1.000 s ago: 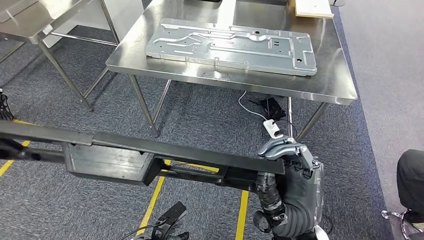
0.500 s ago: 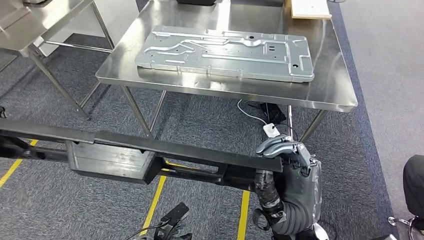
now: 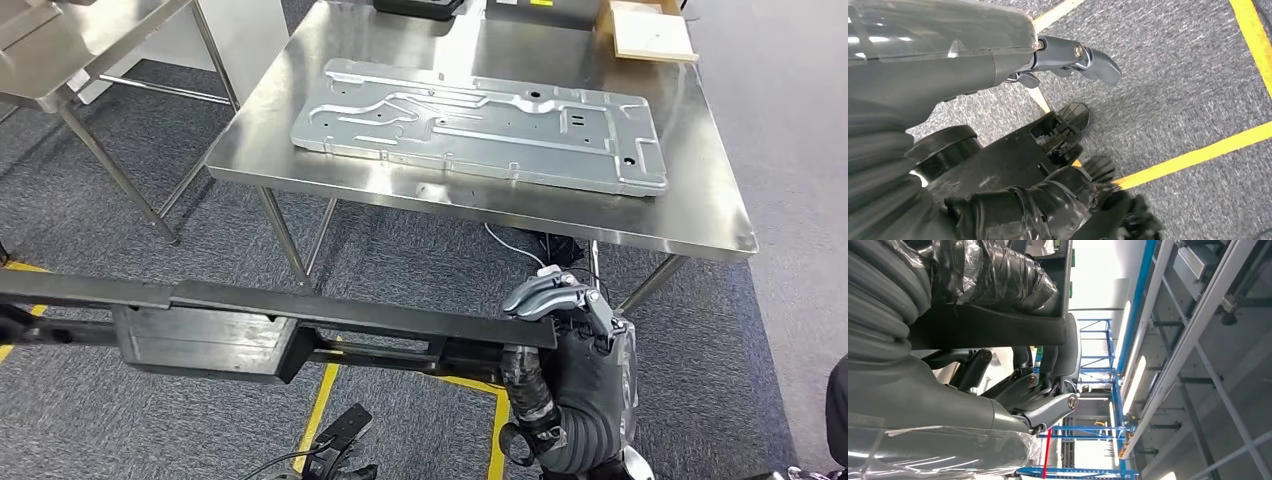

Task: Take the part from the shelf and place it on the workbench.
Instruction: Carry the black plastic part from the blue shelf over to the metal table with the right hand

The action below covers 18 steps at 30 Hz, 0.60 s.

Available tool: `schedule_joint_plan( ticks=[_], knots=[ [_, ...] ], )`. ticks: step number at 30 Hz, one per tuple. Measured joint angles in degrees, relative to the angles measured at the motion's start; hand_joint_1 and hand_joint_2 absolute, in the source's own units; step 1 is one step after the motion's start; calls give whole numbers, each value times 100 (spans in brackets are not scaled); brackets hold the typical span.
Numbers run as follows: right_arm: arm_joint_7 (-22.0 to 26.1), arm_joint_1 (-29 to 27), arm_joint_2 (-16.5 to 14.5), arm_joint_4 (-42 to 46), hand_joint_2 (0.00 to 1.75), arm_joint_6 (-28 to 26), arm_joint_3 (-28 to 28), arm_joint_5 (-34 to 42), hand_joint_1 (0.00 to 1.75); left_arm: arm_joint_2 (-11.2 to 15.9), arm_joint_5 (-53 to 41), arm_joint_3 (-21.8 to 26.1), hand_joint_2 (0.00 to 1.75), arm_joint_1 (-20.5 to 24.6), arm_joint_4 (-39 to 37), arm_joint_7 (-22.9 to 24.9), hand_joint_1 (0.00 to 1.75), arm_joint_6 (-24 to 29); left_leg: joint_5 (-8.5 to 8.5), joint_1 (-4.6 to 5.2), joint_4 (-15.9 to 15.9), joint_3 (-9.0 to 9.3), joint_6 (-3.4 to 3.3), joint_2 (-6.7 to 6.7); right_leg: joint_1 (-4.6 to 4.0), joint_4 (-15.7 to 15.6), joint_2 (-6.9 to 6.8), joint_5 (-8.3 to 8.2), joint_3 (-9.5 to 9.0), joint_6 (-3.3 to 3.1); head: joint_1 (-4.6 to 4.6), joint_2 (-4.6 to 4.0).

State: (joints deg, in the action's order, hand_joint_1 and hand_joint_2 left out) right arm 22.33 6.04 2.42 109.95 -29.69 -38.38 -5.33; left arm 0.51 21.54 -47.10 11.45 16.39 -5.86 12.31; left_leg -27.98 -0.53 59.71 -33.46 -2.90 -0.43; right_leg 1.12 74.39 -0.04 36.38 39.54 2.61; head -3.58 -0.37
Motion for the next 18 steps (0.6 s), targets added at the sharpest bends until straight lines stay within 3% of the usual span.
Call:
schedule_joint_plan(
  ticks=[1,4,5,6,9,10,11,13,15,16,17,18],
  knots=[
    [12,-2,1,0,175,-16,0,8,175,0,-6,0,175,-6,0,1,0,-1,-58,13,0,75,-2,-17,-23,-160,0,-90,46,-32,1,0],
    [132,0,-1,-2,175,-37,0,75,175,1,-5,3,175,-24,-1,-21,0,-5,-240,41,-12,295,30,-60,-126,-1126,15,-938,-85,-198,0,0],
    [180,8,-3,-4,175,-35,0,99,175,3,4,9,175,-29,-1,-39,0,-16,-289,49,-27,330,57,-68,-153,-1315,22,-1127,-131,-247,0,0],
    [216,18,-8,-6,175,-32,0,107,175,9,21,16,175,-36,-2,-58,0,-29,-313,54,-28,363,86,-73,-169,-1412,31,-1210,-158,-287,-2,1],
    [274,60,-37,-10,175,-31,0,57,175,45,59,30,175,-45,-5,-104,0,-58,-316,61,30,415,179,-61,-138,-1542,27,-1176,-333,-377,1,2],
    [285,71,-49,-13,175,-35,0,43,175,57,61,33,175,-46,-6,-114,0,-62,-327,60,171,348,208,-54,-120,-1585,16,-1162,-421,-405,-9,2],
    [292,75,-59,-15,175,-42,0,33,175,69,62,37,175,-48,-7,-119,0,-64,-364,53,411,210,236,-45,-101,-1624,9,-1147,-503,-427,-16,2],
    [295,76,-67,-18,175,-74,0,37,175,78,62,42,175,-63,-9,-124,0,-65,-549,32,1063,-247,288,-29,-88,-1660,-4,-1075,-619,-450,-32,2],
    [293,55,-67,-18,175,-110,0,55,175,84,62,44,175,-92,-11,-122,0,-64,-796,5,1395,-638,326,-16,-72,-1666,5,-970,-746,-443,-33,2],
    [293,43,-67,-19,175,-125,0,65,175,89,60,44,175,-104,-13,-120,0,-64,-815,-6,1314,-717,342,-9,-66,-1666,15,-905,-832,-432,-34,2],
    [293,34,-67,-19,175,-132,0,74,175,95,57,44,175,-110,-14,-118,0,-63,-712,-16,1099,-727,355,-3,-61,-1666,22,-837,-926,-418,-34,1],
    [293,29,-67,-19,175,-137,0,83,175,101,52,44,175,-113,-16,-115,0,-62,-436,-22,771,-692,357,4,-58,-1667,27,-763,-1003,-397,-34,1]
  ],
)
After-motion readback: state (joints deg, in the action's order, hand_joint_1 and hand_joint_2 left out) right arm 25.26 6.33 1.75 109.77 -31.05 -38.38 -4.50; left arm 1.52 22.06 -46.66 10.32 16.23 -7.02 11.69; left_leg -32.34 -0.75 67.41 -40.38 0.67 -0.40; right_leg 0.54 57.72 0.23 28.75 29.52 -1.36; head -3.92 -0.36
